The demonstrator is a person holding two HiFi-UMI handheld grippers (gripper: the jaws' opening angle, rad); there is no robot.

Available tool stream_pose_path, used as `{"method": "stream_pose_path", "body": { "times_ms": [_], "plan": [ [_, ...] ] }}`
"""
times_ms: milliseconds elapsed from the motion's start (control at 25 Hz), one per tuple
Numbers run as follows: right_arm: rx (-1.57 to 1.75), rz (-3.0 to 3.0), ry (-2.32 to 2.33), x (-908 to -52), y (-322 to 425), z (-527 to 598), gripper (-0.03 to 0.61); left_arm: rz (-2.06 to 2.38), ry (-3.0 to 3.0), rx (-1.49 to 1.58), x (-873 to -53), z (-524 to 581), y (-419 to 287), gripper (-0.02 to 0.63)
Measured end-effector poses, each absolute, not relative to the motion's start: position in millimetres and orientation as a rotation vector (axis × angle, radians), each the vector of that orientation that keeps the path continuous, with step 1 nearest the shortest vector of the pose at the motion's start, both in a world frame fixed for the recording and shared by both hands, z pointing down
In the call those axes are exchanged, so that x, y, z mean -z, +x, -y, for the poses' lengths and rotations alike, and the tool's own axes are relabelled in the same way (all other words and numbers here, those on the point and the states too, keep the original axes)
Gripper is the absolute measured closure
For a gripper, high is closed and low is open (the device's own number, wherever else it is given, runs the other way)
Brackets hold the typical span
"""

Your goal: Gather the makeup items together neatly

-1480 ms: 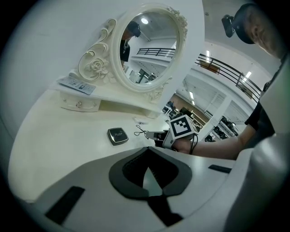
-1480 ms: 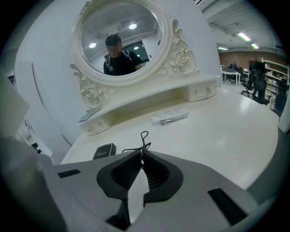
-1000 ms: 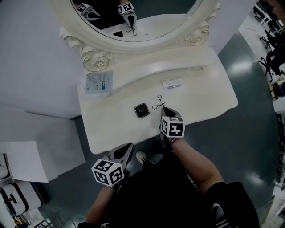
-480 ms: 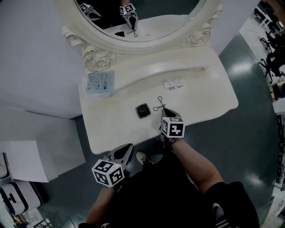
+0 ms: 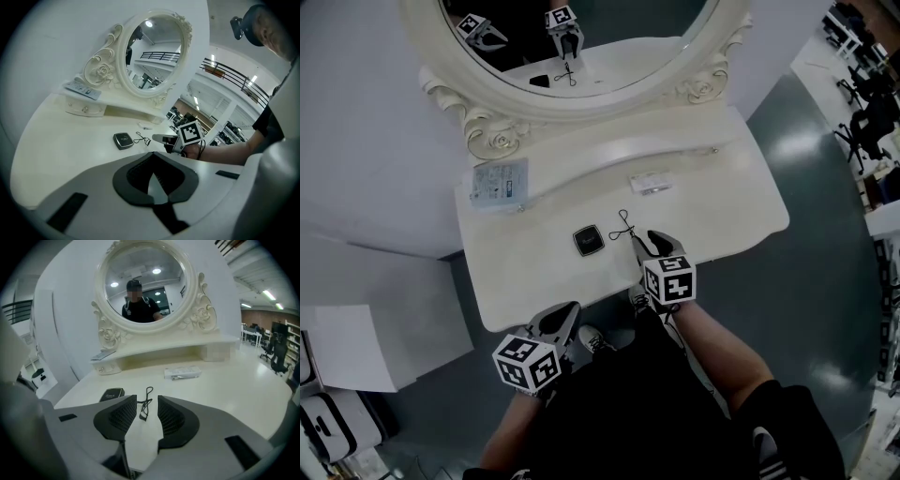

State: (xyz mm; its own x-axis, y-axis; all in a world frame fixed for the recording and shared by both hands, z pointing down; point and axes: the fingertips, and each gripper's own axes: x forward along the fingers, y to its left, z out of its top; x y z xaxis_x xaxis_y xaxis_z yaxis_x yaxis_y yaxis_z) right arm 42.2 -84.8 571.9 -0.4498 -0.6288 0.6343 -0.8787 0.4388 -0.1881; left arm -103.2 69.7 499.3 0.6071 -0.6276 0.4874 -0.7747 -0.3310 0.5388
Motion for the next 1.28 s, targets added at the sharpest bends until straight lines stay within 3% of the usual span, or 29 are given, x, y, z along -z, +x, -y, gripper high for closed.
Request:
{"method": "stream_pose_path", "body": {
  "times_ms": [440,1280],
  "plan": [
    [-0.289,2.209,0.859,-573.0,104.0,157.1,0.422,1.121,2.054,-0.208,-497.3,-39.6,-65.8,0.606],
    [-0.016,2.103,0.003,-620.9,81.5,203.0,0.42,1.32,1.848,-0.134,-518.1,8.4,-21.0,0.606]
  ]
}}
